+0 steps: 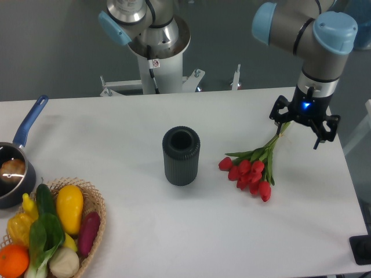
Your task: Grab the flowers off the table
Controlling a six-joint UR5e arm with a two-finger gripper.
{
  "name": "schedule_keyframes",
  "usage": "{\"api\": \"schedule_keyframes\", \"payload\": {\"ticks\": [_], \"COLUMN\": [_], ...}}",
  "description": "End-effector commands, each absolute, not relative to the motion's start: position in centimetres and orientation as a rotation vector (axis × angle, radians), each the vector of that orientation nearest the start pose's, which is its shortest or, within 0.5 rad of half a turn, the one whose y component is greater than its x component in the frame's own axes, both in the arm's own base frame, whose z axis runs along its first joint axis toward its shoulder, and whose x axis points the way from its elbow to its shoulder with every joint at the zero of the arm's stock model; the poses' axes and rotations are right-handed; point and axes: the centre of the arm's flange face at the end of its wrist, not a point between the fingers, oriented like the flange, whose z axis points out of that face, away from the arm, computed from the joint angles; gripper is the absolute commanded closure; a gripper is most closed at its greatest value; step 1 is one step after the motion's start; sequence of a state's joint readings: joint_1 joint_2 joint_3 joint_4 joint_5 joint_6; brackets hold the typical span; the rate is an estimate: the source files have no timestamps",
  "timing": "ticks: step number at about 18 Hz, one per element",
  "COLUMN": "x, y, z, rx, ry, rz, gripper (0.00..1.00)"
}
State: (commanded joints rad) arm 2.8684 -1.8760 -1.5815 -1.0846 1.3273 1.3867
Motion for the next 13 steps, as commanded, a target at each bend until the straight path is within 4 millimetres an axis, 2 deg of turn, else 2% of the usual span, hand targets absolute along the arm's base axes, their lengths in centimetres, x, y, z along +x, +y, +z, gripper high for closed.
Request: {"api": "schedule_keyframes", "payload": {"ticks": [3, 8, 9, 11, 13], "x": [-55.6, -55.3, -55.4, -54.9, -55.0], "y": [30.0, 29.2, 28.5, 27.0, 25.9], "z": [35.5, 34.0, 33.4, 31.3, 30.5], "rx": [-2.765, -2.777, -2.780, -2.784, -2.777], "ry": [0.105, 0.102, 0.107, 0.173, 0.290], "rz": [0.094, 0.060, 0.049, 0.013, 0.018], "gripper": [0.00, 0.00, 0.00, 0.00, 0.00]}}
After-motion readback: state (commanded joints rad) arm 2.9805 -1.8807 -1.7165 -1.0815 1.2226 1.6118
